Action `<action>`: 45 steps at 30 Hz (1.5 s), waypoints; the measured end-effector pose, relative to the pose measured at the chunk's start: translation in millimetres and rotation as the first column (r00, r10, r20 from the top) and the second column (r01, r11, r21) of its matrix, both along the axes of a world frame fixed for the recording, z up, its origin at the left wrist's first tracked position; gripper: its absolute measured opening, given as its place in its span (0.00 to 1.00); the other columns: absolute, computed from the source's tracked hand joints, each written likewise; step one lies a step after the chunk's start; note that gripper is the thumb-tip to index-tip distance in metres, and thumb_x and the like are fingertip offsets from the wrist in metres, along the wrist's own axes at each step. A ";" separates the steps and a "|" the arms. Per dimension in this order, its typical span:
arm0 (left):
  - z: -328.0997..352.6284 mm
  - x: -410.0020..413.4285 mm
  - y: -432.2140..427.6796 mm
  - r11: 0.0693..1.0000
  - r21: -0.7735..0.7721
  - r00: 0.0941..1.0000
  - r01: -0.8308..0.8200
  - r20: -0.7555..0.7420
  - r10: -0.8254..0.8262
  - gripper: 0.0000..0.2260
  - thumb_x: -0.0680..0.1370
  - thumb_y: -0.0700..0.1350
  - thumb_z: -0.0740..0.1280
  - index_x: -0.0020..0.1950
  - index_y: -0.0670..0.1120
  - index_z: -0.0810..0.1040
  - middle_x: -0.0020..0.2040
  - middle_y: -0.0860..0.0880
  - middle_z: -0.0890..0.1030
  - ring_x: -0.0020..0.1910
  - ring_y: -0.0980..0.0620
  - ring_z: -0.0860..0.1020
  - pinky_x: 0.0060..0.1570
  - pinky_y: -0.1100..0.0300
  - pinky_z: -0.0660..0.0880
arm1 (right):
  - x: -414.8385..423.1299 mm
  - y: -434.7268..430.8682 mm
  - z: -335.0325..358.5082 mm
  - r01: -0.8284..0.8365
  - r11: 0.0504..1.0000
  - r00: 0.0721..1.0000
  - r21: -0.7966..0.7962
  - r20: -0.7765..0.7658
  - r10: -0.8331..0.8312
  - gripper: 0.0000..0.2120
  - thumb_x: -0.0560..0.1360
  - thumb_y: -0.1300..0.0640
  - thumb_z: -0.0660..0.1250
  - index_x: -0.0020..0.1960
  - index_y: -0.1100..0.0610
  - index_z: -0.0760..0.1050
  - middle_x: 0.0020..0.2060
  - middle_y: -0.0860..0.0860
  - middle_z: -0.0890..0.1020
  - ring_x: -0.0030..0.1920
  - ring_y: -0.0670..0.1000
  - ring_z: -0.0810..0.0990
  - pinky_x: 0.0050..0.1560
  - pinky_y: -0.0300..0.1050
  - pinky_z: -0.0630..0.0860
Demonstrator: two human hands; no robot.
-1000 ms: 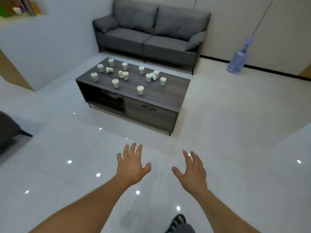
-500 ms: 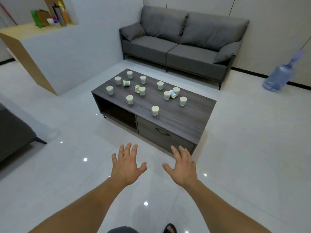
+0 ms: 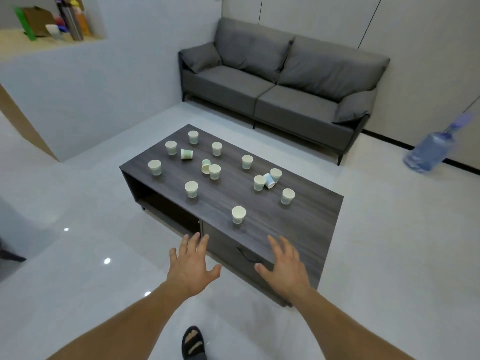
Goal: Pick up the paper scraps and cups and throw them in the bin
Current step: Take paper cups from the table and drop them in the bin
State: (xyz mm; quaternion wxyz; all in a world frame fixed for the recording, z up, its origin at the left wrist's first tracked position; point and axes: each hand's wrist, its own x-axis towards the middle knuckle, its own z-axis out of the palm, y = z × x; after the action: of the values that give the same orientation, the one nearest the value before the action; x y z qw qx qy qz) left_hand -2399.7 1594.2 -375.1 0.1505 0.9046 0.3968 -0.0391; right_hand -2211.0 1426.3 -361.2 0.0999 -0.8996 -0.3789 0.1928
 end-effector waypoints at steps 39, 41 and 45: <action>-239.3 304.3 275.8 0.823 -0.562 0.989 0.088 -0.049 -0.140 0.45 0.68 0.56 0.73 0.78 0.54 0.50 0.76 0.49 0.59 0.75 0.49 0.57 0.72 0.53 0.57 | 242.4 313.3 -277.2 0.416 0.906 0.737 0.079 -0.612 -0.285 0.39 0.70 0.46 0.72 0.76 0.46 0.58 0.69 0.47 0.66 0.64 0.42 0.66 0.60 0.35 0.64; -239.2 327.7 274.2 0.768 -0.626 0.990 0.132 0.051 -0.129 0.45 0.68 0.54 0.75 0.78 0.52 0.52 0.75 0.50 0.61 0.74 0.51 0.59 0.72 0.55 0.59 | 255.3 320.3 -264.1 0.428 0.901 0.666 0.073 -0.699 -0.260 0.41 0.68 0.42 0.71 0.76 0.44 0.57 0.70 0.44 0.67 0.66 0.41 0.67 0.58 0.31 0.64; -232.0 359.3 276.0 0.729 -0.640 0.970 0.241 0.182 -0.161 0.38 0.66 0.49 0.76 0.72 0.52 0.63 0.67 0.51 0.72 0.64 0.53 0.71 0.62 0.55 0.71 | 277.8 318.8 -237.2 0.302 0.949 0.619 0.089 -0.775 -0.125 0.42 0.66 0.35 0.69 0.76 0.39 0.55 0.71 0.43 0.70 0.68 0.42 0.69 0.65 0.40 0.69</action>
State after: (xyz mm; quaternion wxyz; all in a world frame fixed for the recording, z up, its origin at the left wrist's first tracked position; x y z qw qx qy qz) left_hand -2040.3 1870.1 -607.1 0.4760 0.8320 0.2478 -0.1408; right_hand -1933.1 1745.1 -598.4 0.3663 -0.7577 -0.2096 0.4977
